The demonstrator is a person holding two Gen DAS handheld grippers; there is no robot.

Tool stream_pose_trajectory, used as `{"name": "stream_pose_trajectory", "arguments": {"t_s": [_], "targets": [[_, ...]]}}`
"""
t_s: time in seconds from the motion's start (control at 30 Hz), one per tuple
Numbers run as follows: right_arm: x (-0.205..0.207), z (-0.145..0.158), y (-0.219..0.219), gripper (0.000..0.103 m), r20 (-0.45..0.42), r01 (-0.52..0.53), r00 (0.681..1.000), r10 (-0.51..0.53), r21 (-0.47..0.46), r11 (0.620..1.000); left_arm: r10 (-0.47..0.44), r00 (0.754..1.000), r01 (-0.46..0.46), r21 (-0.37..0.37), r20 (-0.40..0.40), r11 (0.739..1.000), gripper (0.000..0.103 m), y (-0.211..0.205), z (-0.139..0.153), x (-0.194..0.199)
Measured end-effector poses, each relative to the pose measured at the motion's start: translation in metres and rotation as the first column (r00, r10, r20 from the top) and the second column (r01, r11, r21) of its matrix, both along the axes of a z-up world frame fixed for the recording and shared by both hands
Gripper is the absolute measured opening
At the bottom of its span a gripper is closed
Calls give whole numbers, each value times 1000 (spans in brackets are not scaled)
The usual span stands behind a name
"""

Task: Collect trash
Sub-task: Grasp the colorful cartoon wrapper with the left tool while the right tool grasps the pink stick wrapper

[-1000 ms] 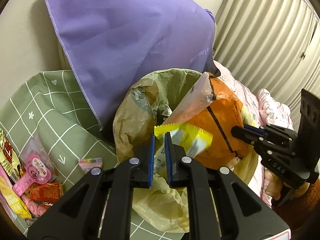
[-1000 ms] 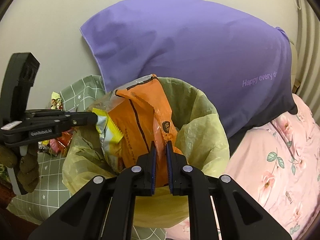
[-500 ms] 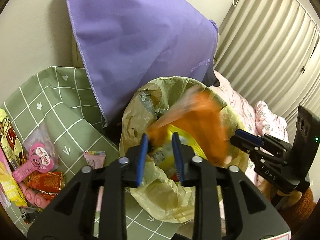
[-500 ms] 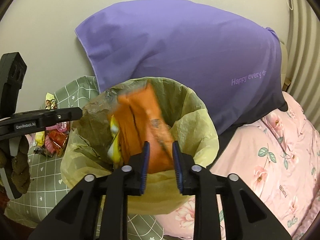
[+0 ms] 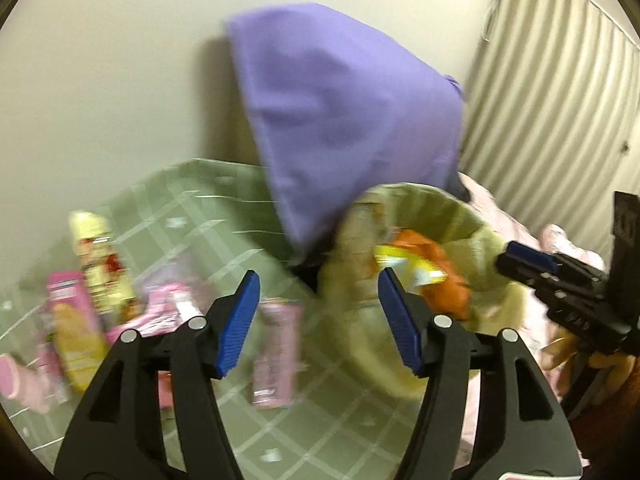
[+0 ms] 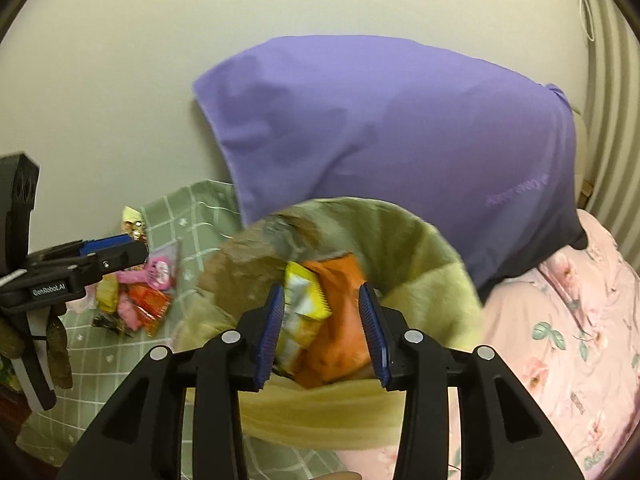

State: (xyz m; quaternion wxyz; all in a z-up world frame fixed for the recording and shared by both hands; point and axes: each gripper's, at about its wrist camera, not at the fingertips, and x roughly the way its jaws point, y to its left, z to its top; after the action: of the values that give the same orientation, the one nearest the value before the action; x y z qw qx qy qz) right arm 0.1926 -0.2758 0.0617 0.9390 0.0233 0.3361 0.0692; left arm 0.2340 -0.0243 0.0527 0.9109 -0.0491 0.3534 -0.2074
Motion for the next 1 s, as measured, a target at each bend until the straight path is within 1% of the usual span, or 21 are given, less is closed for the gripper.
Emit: {"name": "stream_pose_trajectory", "arguments": {"t_s": [0.1, 0.2, 0.23, 0.33, 0.4, 0.43, 0.5, 0.53, 0.63, 0.67, 0.77, 0.83, 0.87, 0.9, 1.0], "targets": [[2, -1, 20, 37, 6, -38, 999, 38, 57, 998, 89, 996, -89, 11, -2, 996, 59, 39, -9, -5], [3, -3, 47, 38, 8, -100, 995, 100, 96, 990, 194, 981, -193, 11, -19, 981, 59, 89, -19, -13], [3, -3, 58, 38, 7, -125, 992, 125, 96, 988, 250, 968, -250, 19, -15, 968, 59, 112, -23, -16], [5, -10, 95, 38, -13, -202, 979, 204, 87, 976, 341, 940, -341, 16, -26, 940, 58, 156, -31, -22], [6, -19, 117, 38, -39, -232, 971, 236, 90, 969, 379, 923, -380, -9, -61, 925, 59, 187, -39, -23], [7, -24, 125, 38, -51, -241, 968, 247, 98, 966, 384, 920, -386, -18, -74, 922, 59, 196, -41, -23], [9, -40, 143, 38, -94, -255, 959, 267, 122, 959, 378, 920, -382, -20, -107, 924, 58, 213, -49, -19], [10, -47, 149, 38, -114, -260, 955, 275, 131, 957, 368, 922, -371, -5, -121, 928, 59, 217, -53, -16], [13, -68, 165, 38, -166, -234, 951, 259, 155, 960, 291, 944, -284, 67, -157, 956, 58, 218, -63, 2], [13, -74, 168, 38, -177, -215, 954, 242, 160, 963, 261, 952, -247, 103, -161, 964, 58, 216, -67, 10], [14, -85, 175, 38, -190, -173, 961, 201, 155, 973, 197, 965, -166, 178, -175, 970, 59, 212, -75, 30], [15, -93, 176, 38, -205, -154, 961, 184, 151, 976, 183, 963, -138, 218, -199, 966, 59, 210, -81, 45], [15, -97, 177, 38, -215, -147, 960, 179, 154, 977, 180, 959, -128, 229, -219, 965, 58, 212, -86, 53], [15, -100, 177, 38, -220, -139, 960, 171, 155, 978, 177, 956, -125, 223, -233, 967, 58, 215, -89, 59], [14, -105, 173, 38, -224, -102, 965, 134, 147, 984, 143, 946, -95, 172, -291, 981, 58, 221, -99, 74]]}}
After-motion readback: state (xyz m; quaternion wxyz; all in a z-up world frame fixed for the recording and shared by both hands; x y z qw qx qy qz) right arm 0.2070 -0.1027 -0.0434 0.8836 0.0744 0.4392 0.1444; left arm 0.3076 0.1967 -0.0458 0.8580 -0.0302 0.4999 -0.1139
